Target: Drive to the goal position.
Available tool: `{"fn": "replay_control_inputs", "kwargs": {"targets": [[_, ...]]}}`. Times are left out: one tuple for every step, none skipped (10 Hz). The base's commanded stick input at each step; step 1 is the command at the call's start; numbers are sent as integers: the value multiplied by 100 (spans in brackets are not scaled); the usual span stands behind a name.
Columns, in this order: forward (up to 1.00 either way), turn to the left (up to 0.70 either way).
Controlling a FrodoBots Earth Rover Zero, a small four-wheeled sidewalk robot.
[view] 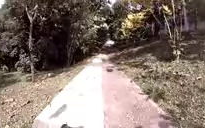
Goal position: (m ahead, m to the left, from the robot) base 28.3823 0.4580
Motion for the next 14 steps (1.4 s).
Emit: {"fn": "replay_control_inputs", "kwargs": {"targets": [[70, 0], [70, 0], [70, 0], [70, 0], [70, 0], [70, 0], [70, 0], [70, 0], [70, 0], [70, 0], [70, 0], [70, 0], [70, 0], [70, 0]]}}
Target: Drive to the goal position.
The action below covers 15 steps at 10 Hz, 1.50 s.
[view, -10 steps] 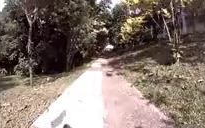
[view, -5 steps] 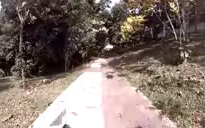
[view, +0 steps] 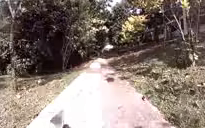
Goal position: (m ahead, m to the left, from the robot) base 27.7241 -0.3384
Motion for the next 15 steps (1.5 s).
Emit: {"fn": "replay_control_inputs", "kwargs": {"targets": [[70, 0], [70, 0], [70, 0], [70, 0], [70, 0], [70, 0], [70, 0], [70, 0], [70, 0], [70, 0], [70, 0], [70, 0], [70, 0], [70, 0], [70, 0]]}}
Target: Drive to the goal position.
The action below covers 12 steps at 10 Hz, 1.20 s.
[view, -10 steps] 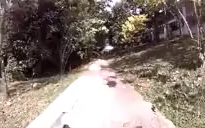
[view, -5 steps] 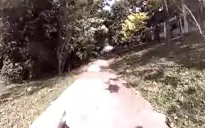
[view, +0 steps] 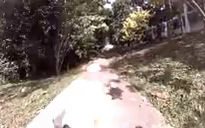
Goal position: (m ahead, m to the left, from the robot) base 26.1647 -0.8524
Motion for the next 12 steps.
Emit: {"fn": "replay_control_inputs", "kwargs": {"targets": [[70, 0], [70, 0], [70, 0], [70, 0], [70, 0], [70, 0], [70, 0], [70, 0], [70, 0], [70, 0], [70, 0], [70, 0]]}}
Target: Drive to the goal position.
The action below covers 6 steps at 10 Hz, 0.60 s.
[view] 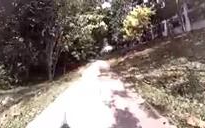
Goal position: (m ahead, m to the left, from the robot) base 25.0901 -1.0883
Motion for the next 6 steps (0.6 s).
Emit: {"fn": "replay_control_inputs", "kwargs": {"targets": [[70, 0], [70, 0], [70, 0], [70, 0], [70, 0], [70, 0]]}}
